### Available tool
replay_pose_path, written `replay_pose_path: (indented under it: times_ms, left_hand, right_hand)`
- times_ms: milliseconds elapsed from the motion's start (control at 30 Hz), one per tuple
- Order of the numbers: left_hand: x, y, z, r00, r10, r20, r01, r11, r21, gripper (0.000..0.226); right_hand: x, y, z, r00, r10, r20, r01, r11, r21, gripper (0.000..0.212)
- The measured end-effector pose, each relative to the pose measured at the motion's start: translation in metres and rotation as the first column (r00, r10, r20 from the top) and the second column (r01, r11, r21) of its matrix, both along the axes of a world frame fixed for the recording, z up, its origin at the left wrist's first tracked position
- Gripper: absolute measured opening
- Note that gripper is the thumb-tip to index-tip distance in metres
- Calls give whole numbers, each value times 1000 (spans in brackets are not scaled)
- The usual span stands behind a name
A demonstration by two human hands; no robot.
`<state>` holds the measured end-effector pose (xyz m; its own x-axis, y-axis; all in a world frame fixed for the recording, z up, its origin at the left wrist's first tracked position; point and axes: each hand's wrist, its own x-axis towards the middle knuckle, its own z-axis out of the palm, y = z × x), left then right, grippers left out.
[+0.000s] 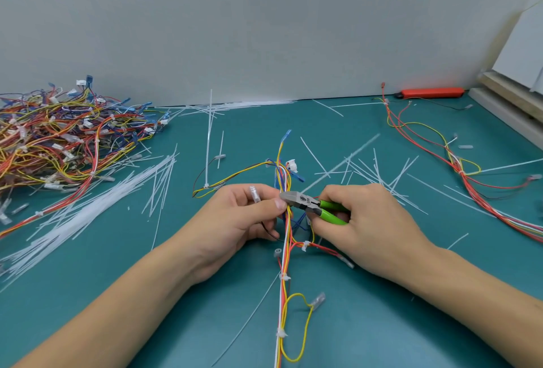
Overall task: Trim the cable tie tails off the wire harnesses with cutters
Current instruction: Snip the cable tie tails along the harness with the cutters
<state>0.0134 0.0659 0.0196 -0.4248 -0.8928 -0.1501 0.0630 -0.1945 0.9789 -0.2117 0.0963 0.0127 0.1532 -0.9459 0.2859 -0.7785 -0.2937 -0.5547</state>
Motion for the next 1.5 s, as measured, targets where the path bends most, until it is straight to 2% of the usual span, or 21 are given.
replay_pose_path:
  times_ms: [267,367,500,667,900,1033,1267,1433,1500]
  left_hand:
    - [-1,2,2,1000,-20,-1,20,1000,-5,36]
    - [0,3,1,1000,-20,6,20,1000,-7,39]
    - [0,2,0,1000,-16,26,16,1000,-11,41]
    - [-1,3,1,999,-18,26,19,1000,-15,27]
    - [-1,4,2,1000,-19,12,19,1000,-16,27]
    - [-1,3,1,1000,-13,17,13,1000,-19,35]
    - [0,5,3,999,-41,29,41,999,-26,30]
    - [-2,5,4,999,-20,29,21,1000,-21,26]
    - [-2,4,3,999,-8,31,8,1000,-13,23]
  right_hand:
    - [1,3,-1,999,26,41,-25,999,-31,24]
    - [1,1,2,998,64,-8,-64,997,-30,32]
    - [0,1,4,997,72,-12,-72,997,-19,34]
    - [2,2,5,997,68,-24,-68,998,-16,36]
    - [3,0,3,998,53,-22,-53,998,-34,33]
    - [3,1,0,999,37,-19,-38,999,-38,20]
    - [2,2,-1,1000,0,-31,-1,1000,-32,23]
    - [1,2,1,999,48,-11,-49,998,-43,18]
    - [0,1,2,998,61,-35,-63,997,-51,27]
